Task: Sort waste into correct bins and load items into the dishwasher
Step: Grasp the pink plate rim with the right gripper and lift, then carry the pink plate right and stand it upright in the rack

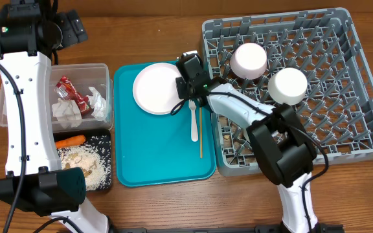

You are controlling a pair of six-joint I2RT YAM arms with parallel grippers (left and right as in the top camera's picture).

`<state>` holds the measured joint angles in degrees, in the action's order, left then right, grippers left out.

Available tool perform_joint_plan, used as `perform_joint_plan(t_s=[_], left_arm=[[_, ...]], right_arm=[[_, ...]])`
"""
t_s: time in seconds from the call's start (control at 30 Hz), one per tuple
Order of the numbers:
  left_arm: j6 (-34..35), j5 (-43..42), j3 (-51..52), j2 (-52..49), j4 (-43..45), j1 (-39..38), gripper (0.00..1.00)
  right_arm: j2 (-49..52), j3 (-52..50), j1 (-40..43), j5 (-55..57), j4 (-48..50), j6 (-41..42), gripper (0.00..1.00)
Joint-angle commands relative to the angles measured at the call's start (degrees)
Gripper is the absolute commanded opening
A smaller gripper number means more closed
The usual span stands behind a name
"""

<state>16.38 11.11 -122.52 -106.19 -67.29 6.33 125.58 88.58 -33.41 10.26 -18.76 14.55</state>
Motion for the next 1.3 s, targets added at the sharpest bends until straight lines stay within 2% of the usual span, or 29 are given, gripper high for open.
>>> perform_joint_plan(t_s=[0.0, 0.43, 0.67, 0.8, 1.0, 1.13, 1.27], left_arm=[[0.5, -0.5, -1.4, 0.9, 0.0, 0.0, 1.0], [0.5, -0.5, -1.4, 0.9, 0.0, 0.0, 1.0], [0.5, -0.5, -1.4, 0.9, 0.0, 0.0, 1.0], [0.5, -0.5, -1.4, 0.9, 0.0, 0.0, 1.0], [0.5, -0.5, -1.4, 0.9, 0.0, 0.0, 1.0], [0.5, -0.5, -1.4, 0.9, 0.0, 0.0, 1.0], [0.5, -0.5, -1.4, 0.9, 0.0, 0.0, 1.0]], right_arm=[[-7.5, 0.4, 0.0, -1.2, -0.2, -0.4, 0.04], [-17.9, 0.4, 0.2, -2.8, -6.0, -0.8, 0.04], [-26.7, 0.4, 2.9, 2.7, -12.1, -2.1, 0.04], [-32.5, 0.4, 3.6, 10.8, -16.8, -4.6, 0.04], [-38.9, 0.4, 3.6, 35.0, -23.3, -9.5, 0.04], [-39.7, 0.4, 4.7, 48.7, -27.2, -14.3, 0.04], [-39.6, 0.4, 8.0, 53.4, -29.9, -15.1, 0.04]])
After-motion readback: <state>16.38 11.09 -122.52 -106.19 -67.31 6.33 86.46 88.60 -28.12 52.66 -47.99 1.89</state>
